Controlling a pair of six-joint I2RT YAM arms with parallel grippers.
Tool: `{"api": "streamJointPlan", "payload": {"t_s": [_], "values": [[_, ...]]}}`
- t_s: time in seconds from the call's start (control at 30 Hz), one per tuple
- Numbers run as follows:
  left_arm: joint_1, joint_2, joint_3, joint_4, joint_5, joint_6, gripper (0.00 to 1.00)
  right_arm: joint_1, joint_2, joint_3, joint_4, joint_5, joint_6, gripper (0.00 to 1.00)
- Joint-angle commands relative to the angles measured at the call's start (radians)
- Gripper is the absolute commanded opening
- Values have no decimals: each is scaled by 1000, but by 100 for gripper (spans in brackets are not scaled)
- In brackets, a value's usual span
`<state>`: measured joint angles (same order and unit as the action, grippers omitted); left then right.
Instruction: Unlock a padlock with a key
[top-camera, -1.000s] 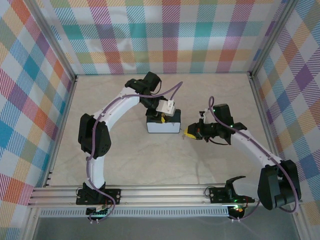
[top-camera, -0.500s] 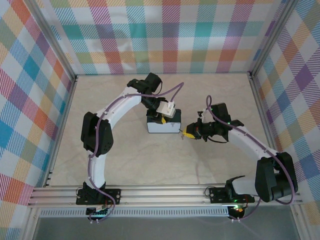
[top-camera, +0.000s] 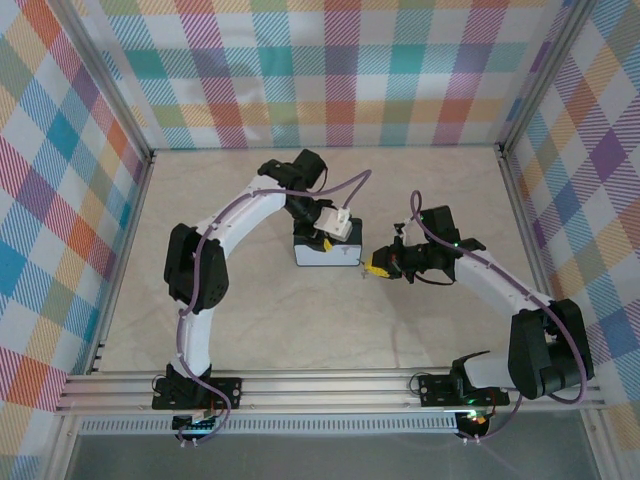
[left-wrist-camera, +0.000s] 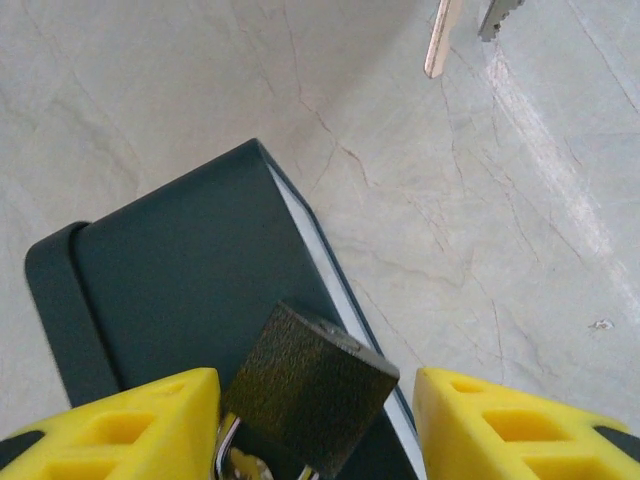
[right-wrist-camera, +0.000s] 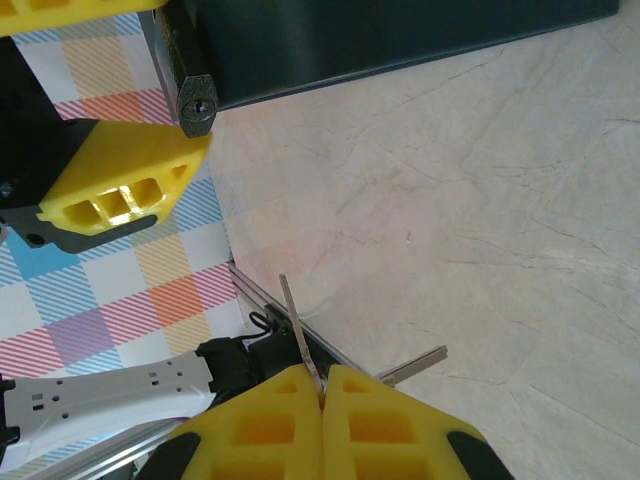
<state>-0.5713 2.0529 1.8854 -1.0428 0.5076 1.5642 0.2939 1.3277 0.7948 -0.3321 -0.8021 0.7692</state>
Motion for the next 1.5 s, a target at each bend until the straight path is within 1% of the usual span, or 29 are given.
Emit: {"api": "streamJointPlan", "payload": {"t_s": [0.0, 0.1, 0.2, 0.23, 0.3, 0.47, 0.83, 0.93, 1.03, 1.23, 1.47], "values": [[-15, 24, -11, -7, 27, 18, 51, -2, -13, 31, -19, -31, -18, 1], [-21, 24, -10, 0, 23, 12, 51, -3, -13, 28, -12, -36, -19, 1], [-22, 32, -4, 0, 12, 3, 47, -3, -9, 29, -7, -41, -19, 1], [-22, 30, -5, 0, 7, -1, 47, -3, -8, 29, -5, -42, -20, 1], [-22, 20, -12, 12, -5, -18, 53, -2, -7, 27, 1, -43, -21, 1], [-22, -16, -6, -16, -9, -15, 58, -2, 3, 21, 13, -44, -19, 1], [-10, -42, -21, -28, -66, 25, 59, -2, 2, 24, 5, -44, -21, 1], [-6, -54, -3, -42, -56, 34, 60, -3, 8, 23, 3, -42, -23, 1], [-6, -57, 3, -52, -44, 47, 60, -2, 19, 23, 15, -43, -18, 1], [-4, -54, 0, -55, -63, 56, 58, -3, 24, 23, 22, -49, -14, 1], [-2, -39, -16, -25, -89, 64, 51, -1, 25, 26, 13, -50, -19, 1]]}}
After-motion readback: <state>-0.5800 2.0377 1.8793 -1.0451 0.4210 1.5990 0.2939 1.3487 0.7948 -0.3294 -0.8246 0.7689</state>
